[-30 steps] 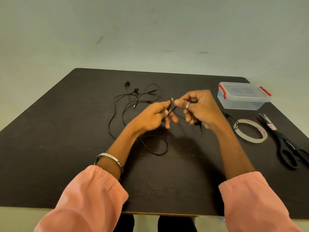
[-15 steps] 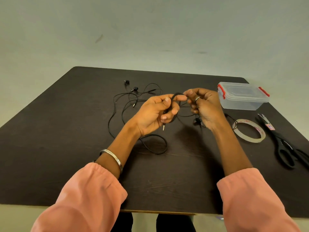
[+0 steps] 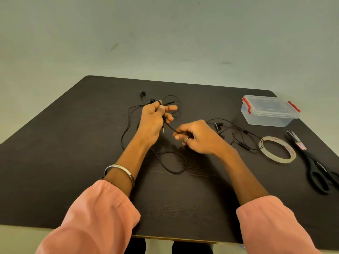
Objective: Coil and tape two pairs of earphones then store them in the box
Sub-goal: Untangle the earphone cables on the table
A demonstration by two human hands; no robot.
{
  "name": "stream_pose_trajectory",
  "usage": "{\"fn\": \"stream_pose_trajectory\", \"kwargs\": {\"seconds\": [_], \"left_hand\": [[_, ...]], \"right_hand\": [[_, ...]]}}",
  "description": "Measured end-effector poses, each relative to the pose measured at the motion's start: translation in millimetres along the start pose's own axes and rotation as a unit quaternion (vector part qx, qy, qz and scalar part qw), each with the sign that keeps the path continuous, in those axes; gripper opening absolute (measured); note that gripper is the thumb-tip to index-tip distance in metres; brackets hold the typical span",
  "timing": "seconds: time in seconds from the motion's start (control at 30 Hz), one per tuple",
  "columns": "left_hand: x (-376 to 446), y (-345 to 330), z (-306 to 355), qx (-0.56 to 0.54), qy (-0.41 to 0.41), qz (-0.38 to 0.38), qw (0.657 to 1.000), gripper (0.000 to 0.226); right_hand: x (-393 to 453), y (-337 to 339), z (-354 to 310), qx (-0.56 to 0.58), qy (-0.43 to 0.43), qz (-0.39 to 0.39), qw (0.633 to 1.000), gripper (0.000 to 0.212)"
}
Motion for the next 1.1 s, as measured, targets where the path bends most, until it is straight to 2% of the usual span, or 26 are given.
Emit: {"fn": "stream_pose_trajectory", "kwargs": {"seconds": [0.1, 0.27, 0.47, 0.73, 0.83, 0.93, 1.0, 1.1], "left_hand": [[0, -2, -4, 0.093, -0.009, -0.028, 0.995, 0.034], [-1, -18, -9, 0.168, -0.009, -0.119, 0.979, 0.033], [-29, -60, -17, 0.15, 0.032, -0.29, 0.945, 0.038], [-52, -84, -9, 0.025, 0.065, -0.364, 0.929, 0.037], [-52, -86, -3, -0.062, 0.072, -0.362, 0.927, 0.037], [-46, -84, 6, -0.156, 0.067, -0.332, 0.928, 0.038], [-35, -77, 12, -0.202, 0.055, -0.293, 0.933, 0.039], [-15, -52, 12, -0.219, 0.039, -0.195, 0.955, 0.037]], "right_hand": [[-4, 14, -1, 0.004, 0.015, 0.043, 0.999, 0.012], [-11, 44, -1, 0.072, 0.034, 0.131, 0.988, 0.008], [-20, 80, 25, 0.196, -0.011, 0.223, 0.955, 0.009], [-28, 96, 47, 0.263, -0.035, 0.284, 0.921, 0.003], [-26, 96, 55, 0.273, -0.045, 0.296, 0.914, 0.006], [-19, 86, 56, 0.24, -0.041, 0.276, 0.93, 0.014], [-10, 72, 54, 0.189, -0.043, 0.241, 0.951, 0.017], [2, 45, 45, 0.101, -0.05, 0.167, 0.98, 0.019]]}}
Point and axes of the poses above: each hand's wrist, its own x-axis towards the middle knuckle, its own y-axis out of the back of the hand, z = x × y, the point moved 10 cm from there along x, towards the middle knuckle, and after that the axes turned 8 degrees about -y, right-handed, at the moved point
